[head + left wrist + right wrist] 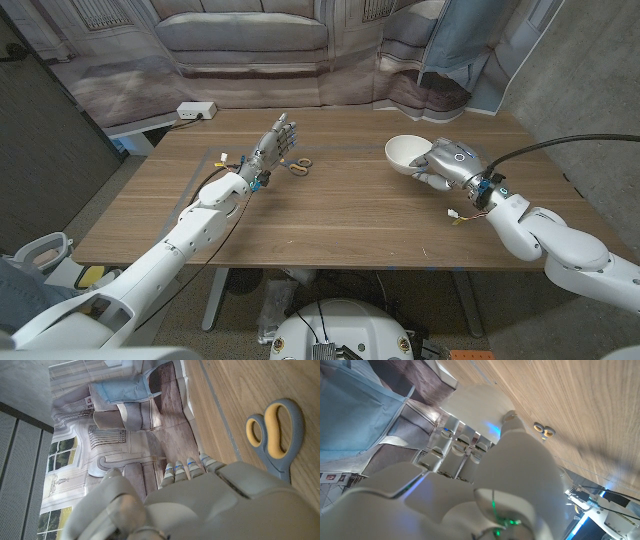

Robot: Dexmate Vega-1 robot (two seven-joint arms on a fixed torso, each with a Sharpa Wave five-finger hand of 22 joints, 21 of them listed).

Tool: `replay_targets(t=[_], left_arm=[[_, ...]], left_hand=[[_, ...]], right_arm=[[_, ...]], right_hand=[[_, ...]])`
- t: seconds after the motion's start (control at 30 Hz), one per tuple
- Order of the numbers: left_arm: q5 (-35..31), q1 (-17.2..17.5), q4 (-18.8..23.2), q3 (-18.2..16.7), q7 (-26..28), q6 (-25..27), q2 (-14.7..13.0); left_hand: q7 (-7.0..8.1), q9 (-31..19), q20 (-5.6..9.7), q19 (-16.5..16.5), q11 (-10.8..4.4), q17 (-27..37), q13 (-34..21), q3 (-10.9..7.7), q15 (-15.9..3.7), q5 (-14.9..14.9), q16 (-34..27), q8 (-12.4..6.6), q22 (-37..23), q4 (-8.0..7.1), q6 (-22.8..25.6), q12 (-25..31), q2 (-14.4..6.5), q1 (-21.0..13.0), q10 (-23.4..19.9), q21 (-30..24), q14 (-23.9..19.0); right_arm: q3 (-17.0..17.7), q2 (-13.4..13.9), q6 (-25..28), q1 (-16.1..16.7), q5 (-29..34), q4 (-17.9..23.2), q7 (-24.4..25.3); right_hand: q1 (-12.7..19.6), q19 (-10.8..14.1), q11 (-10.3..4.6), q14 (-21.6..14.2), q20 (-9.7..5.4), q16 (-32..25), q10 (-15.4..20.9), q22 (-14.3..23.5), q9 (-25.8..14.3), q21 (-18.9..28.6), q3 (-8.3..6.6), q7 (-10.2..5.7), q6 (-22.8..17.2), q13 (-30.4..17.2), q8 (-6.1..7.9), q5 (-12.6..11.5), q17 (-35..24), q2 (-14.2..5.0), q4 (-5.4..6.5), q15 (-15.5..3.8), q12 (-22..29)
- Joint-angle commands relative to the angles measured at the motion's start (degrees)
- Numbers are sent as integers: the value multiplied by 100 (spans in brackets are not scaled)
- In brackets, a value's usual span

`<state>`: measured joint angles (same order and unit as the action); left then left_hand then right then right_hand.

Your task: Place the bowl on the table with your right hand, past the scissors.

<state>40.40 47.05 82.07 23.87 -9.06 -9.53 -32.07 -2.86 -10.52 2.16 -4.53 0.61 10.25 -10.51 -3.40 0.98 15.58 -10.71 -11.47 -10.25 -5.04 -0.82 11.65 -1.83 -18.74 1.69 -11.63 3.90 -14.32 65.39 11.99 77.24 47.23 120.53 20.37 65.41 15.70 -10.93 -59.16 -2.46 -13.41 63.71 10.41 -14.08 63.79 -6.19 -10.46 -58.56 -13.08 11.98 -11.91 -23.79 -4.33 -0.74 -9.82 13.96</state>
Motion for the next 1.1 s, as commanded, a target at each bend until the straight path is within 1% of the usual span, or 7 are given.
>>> replay_targets(t=[0.03, 0.37, 0.53, 1.1], left_arm=[[-28, -137, -175, 61, -107, -14, 87], [-40, -171, -244, 78, -139, -52, 136], [-51, -183, -245, 81, -140, -56, 140], [-67, -310, -371, 125, -194, 12, 187]], left_hand=[[-29, -25, 50, -50, 22, 33, -30, 32, 15, -13, -10, 16, -11, -3, 26, -11, -30, -24, 40, 10, 28], [-30, -25, 52, -49, 20, 33, -30, 42, 18, -14, -10, 17, -11, -3, 22, -10, -35, -28, 36, 9, 29], [-24, -25, 50, -50, 22, 33, -30, 47, 19, -14, -11, 18, -11, -3, 18, -9, -37, -30, 35, 10, 26], [-30, -25, 52, -52, 22, 33, -30, 62, 10, -14, -11, 17, -11, -3, 21, -8, -44, -38, 33, 10, 26]], right_arm=[[233, 92, 310, 423, -10, 130, 225], [466, 135, 483, 754, -7, 226, 324], [622, 140, 590, 980, 1, 303, 340], [1130, -91, 796, 1639, 93, 419, 420]], right_hand=[[420, 8, -4, -50, -906, -8, 42, 6, -21, 28, -33, -155, -144, -27, 35, -35, -18, -490, 34, -361, 35], [419, 12, -3, -50, -902, -7, 39, 10, -26, 33, -30, -157, -145, -35, 38, -34, -20, -483, 36, -362, 39], [425, 13, -4, -54, -901, -9, 33, 9, -27, 31, -32, -157, -145, -34, 38, -35, -23, -485, 34, -363, 35], [417, 14, -5, -54, -896, -6, 29, 7, -26, 27, -26, -157, -149, -35, 38, -34, -25, -483, 46, -364, 34]])
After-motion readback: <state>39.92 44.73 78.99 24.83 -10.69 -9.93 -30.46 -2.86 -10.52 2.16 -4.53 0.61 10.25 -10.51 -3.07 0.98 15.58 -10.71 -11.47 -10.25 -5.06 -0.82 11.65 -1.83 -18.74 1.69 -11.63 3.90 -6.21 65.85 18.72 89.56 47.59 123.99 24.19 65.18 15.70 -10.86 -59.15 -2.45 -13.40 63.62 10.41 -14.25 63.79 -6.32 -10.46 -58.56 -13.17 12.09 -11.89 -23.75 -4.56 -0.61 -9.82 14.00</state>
